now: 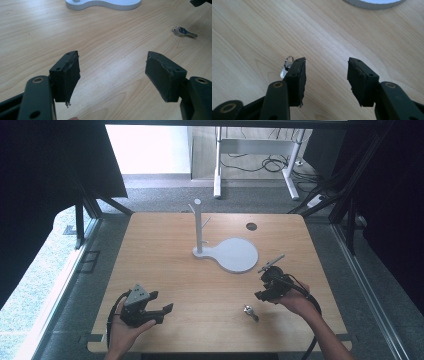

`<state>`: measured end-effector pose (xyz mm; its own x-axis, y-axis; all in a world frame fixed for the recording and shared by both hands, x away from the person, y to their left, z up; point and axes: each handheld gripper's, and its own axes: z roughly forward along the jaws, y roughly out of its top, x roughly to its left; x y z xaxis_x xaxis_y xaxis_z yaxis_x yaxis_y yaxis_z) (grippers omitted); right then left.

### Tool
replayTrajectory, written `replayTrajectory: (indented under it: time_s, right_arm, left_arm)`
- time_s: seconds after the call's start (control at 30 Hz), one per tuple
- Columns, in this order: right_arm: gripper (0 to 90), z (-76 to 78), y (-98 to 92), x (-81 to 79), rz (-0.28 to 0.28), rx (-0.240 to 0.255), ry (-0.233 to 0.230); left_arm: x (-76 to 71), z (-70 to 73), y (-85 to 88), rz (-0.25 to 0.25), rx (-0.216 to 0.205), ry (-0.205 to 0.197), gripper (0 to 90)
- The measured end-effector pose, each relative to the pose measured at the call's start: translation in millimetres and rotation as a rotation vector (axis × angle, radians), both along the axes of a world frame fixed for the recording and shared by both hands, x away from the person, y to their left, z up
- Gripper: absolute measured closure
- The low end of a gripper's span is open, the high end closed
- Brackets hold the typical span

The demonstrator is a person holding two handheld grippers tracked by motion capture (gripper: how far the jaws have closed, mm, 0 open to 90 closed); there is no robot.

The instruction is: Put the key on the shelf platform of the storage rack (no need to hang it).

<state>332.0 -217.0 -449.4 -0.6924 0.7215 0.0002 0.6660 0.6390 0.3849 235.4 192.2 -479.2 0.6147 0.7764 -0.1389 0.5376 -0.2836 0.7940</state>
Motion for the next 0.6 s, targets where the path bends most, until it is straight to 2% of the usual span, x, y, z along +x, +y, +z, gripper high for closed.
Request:
replayTrajectory:
  time_s: [0.07, 0.4, 0.6]
  right_arm:
    - [52.5, -3.6, 5.2, 0.4, 0.014, -0.017, 0.024]
    - [55.6, -18.5, 25.5, -1.9, 0.062, -0.028, 0.096]
    - [58.8, -22.4, 34.9, -2.5, 0.079, -0.034, 0.112]
  left_arm:
    - [0.3, -0.5, -0.7, -0.002, 0.0, 0.002, 28.0]
    - [0.2, -1.2, -0.8, -0.006, 0.005, 0.003, 28.0]
    - [0.2, -1.4, -0.7, -0.008, 0.006, 0.004, 28.0]
